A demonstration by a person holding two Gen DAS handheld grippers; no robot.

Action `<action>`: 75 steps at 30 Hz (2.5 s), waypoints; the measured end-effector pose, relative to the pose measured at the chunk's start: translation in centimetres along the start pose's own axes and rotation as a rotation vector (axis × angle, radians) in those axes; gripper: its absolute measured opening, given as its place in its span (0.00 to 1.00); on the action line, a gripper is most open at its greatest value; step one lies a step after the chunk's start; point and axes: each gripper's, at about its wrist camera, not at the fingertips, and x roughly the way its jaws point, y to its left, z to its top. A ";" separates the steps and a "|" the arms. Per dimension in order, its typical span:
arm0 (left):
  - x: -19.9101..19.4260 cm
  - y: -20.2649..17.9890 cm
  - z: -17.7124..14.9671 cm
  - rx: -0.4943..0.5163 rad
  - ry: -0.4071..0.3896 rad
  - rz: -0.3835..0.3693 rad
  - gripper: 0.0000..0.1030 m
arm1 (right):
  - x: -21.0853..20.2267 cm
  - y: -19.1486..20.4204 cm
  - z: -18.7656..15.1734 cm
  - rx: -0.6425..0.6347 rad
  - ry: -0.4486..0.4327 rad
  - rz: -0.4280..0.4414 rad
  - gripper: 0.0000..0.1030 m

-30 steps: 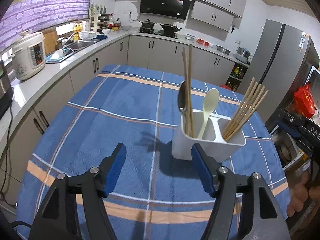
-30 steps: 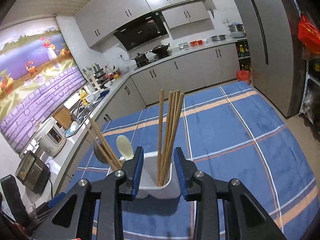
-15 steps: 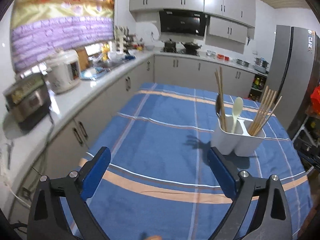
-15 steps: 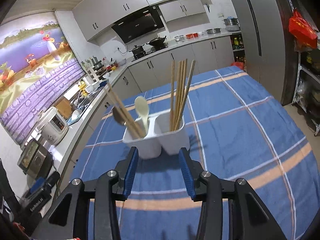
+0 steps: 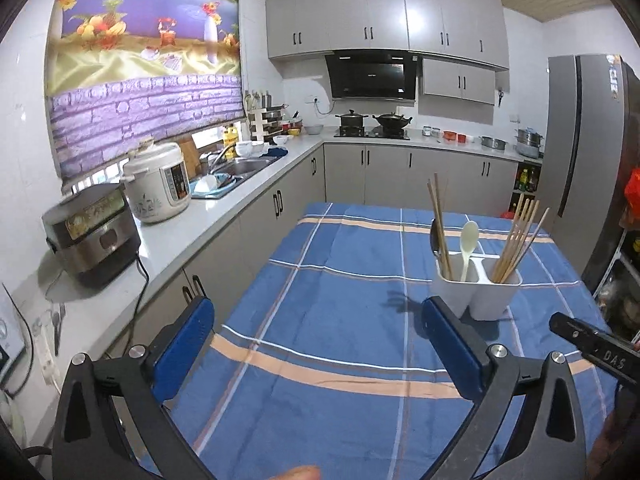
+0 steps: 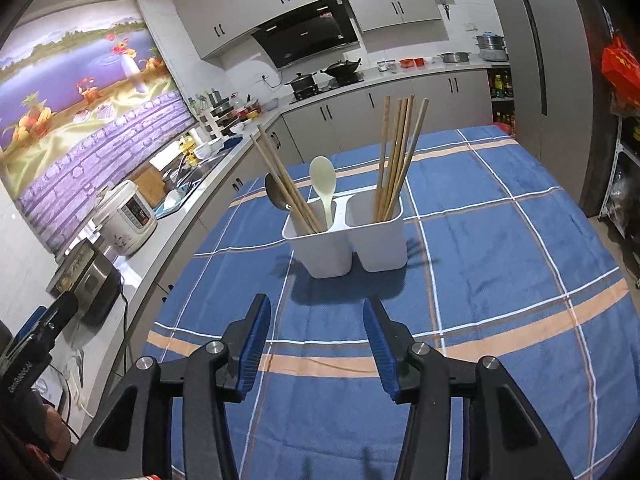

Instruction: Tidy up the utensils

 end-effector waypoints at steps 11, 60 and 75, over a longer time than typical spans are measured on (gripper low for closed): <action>-0.4 -4.6 -0.8 0.037 0.059 -0.017 1.00 | -0.8 -1.9 0.4 -0.037 -0.017 -0.029 0.56; -0.7 -15.3 -2.6 0.100 0.135 -0.138 1.00 | -6.8 -7.3 1.4 -0.159 -0.165 -0.246 0.69; -0.3 -14.9 -2.9 0.078 0.170 -0.130 1.00 | -6.1 -7.2 0.7 -0.179 -0.148 -0.219 0.71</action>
